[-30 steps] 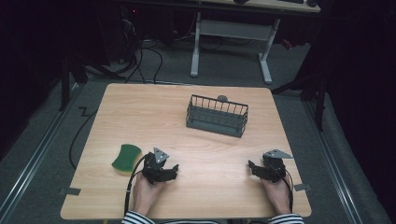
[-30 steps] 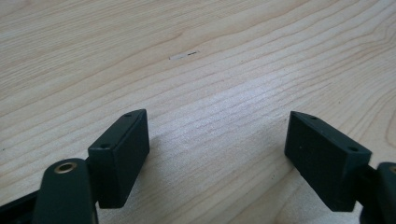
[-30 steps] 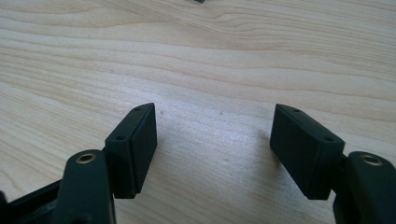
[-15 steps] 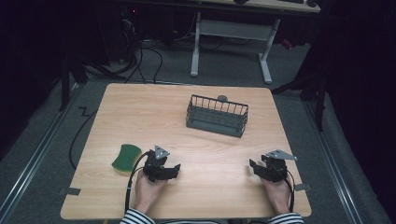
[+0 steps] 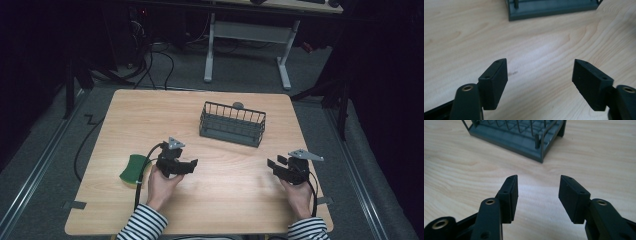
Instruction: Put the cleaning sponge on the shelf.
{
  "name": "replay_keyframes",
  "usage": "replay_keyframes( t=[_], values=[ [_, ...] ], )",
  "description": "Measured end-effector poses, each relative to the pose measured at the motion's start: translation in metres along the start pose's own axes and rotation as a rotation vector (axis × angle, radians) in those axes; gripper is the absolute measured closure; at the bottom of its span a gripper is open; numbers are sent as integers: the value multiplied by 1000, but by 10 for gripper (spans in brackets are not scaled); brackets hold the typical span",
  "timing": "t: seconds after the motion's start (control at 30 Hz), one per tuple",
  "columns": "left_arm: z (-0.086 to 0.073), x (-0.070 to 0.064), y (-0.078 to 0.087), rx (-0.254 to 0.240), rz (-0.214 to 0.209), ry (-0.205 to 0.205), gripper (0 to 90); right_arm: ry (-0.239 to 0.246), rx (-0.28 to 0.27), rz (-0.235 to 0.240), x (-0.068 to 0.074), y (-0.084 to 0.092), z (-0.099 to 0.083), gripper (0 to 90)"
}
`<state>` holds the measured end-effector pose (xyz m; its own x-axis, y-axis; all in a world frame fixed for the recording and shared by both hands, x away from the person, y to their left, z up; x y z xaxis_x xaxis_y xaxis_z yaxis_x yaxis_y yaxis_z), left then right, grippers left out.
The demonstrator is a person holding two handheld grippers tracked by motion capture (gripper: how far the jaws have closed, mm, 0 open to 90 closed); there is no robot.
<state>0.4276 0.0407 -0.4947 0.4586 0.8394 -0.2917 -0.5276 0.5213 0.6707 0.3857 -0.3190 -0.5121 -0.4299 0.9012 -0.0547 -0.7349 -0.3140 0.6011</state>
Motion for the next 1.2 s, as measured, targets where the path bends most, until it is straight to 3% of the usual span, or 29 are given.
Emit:
replay_keyframes(
  t=[0.07,0.27,0.3,0.4,0.53,0.67,0.93,1.0,1.13,1.2],
  values=[
    [17,0,-2,-8,3,-1,310,0,-14,-1,-3,-1,11,518],
    [43,2,-8,-20,1,-2,347,-22,-20,1,-12,-6,27,532],
    [53,5,-11,-22,4,-4,353,-27,-18,-4,-17,-10,32,534],
    [63,8,-13,-28,3,12,346,-44,-16,-8,-23,-14,40,534],
    [85,13,-16,-50,46,4,342,-60,-37,-12,-29,-15,52,539],
    [97,13,-23,-35,71,-20,336,-64,-52,-20,-35,-14,66,546],
    [119,7,-38,-19,58,-31,333,-76,-53,-15,-39,-22,85,552],
    [122,5,-42,-22,37,-20,347,-73,-44,-17,-38,-27,89,552],
    [129,3,-53,-20,51,-37,412,-88,-16,-27,-40,-41,93,554],
    [130,3,-57,-38,50,-19,437,-92,-10,-29,-41,-44,94,555]
  ],
)
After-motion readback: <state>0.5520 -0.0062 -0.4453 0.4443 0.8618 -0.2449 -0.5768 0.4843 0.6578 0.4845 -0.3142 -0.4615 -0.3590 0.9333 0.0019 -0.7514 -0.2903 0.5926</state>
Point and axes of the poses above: each handheld gripper's, and its own axes: y roughly backward along the jaws, z roughly out of its top, x roughly to its left, the point moved 4 cm from there along -y, roughly forward along the jaws, and after that the axes turned 12 degrees about y, right-handed, at the moved point
